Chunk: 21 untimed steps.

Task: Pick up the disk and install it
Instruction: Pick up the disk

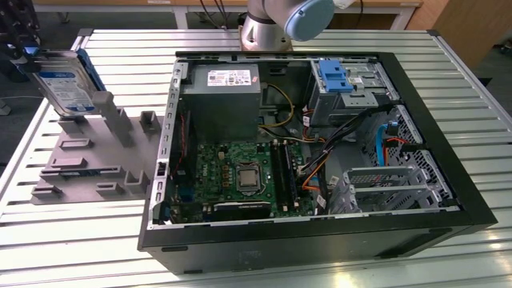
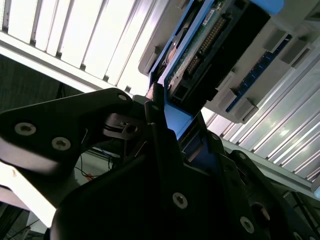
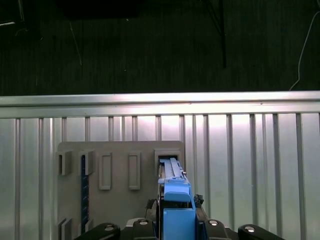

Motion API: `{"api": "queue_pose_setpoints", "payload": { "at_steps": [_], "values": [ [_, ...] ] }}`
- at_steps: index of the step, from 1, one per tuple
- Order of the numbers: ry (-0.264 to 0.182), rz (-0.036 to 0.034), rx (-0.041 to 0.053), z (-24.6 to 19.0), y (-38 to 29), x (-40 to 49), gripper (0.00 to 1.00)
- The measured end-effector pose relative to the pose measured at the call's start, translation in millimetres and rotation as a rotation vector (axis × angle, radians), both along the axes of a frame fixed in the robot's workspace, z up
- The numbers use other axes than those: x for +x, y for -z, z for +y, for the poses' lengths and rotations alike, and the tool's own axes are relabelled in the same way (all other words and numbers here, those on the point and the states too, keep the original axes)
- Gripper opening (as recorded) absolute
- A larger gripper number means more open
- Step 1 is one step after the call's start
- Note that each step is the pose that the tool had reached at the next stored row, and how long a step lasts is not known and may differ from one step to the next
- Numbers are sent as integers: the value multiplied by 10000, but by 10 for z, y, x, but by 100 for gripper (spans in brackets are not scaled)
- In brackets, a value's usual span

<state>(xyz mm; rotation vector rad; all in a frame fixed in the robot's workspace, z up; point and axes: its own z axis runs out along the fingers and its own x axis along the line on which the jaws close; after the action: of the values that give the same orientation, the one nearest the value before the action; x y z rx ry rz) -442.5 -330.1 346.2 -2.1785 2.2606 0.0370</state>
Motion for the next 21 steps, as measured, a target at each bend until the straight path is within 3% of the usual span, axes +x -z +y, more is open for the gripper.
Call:
{"api": "queue_pose_setpoints", "payload": {
  "at_steps": [21],
  "values": [
    [0,0,0,0,-145,0,36]
  ]
}}
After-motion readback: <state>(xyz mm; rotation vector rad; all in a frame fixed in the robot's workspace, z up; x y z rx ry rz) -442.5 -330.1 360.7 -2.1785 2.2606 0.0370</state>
